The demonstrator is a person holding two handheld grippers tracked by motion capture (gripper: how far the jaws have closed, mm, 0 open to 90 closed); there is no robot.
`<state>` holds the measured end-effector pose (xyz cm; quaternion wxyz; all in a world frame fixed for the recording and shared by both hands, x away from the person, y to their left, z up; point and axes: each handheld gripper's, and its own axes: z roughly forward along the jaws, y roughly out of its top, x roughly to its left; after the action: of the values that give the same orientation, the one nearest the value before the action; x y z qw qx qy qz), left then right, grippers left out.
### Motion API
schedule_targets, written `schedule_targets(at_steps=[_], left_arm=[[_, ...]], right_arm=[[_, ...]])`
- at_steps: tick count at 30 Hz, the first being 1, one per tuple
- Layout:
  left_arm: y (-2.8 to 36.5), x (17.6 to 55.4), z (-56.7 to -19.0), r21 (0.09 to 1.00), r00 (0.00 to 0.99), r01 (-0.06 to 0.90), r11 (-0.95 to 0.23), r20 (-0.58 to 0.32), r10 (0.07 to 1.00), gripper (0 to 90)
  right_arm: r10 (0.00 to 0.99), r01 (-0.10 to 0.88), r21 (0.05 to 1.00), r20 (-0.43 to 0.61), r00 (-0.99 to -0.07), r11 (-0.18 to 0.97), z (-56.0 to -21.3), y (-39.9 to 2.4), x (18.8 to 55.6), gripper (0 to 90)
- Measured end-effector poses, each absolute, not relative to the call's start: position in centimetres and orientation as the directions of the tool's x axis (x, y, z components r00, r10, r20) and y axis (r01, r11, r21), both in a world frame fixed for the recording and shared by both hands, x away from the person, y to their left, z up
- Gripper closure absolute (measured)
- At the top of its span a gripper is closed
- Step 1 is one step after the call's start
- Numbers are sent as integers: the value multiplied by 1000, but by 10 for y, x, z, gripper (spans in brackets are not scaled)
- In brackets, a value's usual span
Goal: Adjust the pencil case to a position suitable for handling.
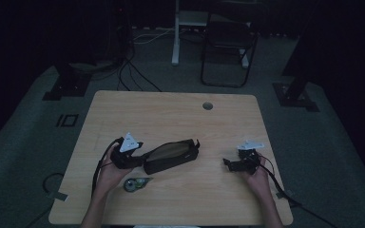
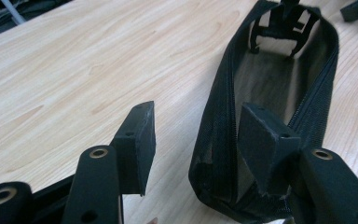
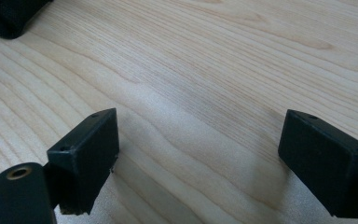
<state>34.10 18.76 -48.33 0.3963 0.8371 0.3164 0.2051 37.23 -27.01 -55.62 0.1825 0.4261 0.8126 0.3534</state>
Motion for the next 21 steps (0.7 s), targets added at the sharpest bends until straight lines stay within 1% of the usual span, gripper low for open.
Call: schedule_targets(at_steps=[4, 8, 13, 18, 21], left_arm=[[195, 336, -482, 803, 713, 371, -467, 76, 697, 468], [203, 331, -485, 800, 717, 395, -452, 39, 696, 447], [212, 326, -487, 799, 709, 418, -433, 12, 705, 398], [218, 320, -490, 791, 708, 426, -438, 10, 707, 386], [221, 316, -492, 795, 704, 410, -447, 36, 710, 390]], right_arm=[[821, 563, 730, 5, -570, 387, -556, -270, 372, 121], [821, 563, 730, 5, -571, 387, -556, -270, 372, 121], [822, 564, 730, 5, -569, 386, -556, -270, 373, 121], [822, 564, 730, 5, -569, 387, -556, -270, 373, 121], [822, 564, 730, 5, -569, 386, -556, -270, 373, 121]])
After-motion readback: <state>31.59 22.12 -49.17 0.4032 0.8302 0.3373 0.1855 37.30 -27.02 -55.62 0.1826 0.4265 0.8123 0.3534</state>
